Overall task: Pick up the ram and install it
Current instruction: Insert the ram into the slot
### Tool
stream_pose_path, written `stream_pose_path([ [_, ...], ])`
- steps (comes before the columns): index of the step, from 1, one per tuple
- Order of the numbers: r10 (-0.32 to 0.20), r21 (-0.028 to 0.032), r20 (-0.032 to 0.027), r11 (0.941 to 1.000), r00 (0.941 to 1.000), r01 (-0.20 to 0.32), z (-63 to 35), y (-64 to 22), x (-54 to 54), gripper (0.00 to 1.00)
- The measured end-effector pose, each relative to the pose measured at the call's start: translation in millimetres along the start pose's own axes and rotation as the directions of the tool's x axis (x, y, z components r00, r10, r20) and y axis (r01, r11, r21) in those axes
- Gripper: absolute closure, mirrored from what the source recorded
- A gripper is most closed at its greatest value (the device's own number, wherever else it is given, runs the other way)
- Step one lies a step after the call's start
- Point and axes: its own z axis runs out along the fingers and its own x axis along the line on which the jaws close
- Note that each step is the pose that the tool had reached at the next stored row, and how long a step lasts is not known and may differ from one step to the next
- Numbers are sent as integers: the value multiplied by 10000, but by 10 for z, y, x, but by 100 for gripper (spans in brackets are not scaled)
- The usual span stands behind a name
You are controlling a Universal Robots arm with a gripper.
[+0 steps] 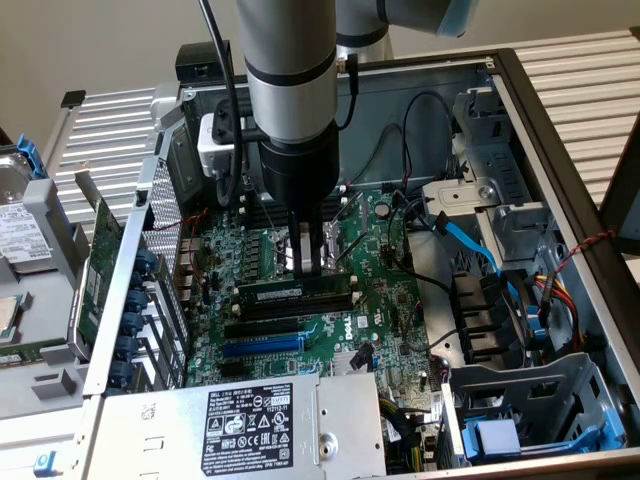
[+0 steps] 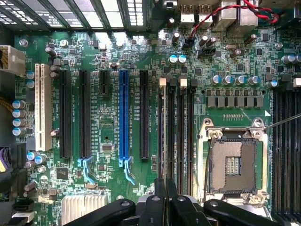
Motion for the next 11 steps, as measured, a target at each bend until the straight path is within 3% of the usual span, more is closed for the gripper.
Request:
stream_pose_path([
  [11,5,10,-1,10000,10000,-5,11,9,-1,88],
])
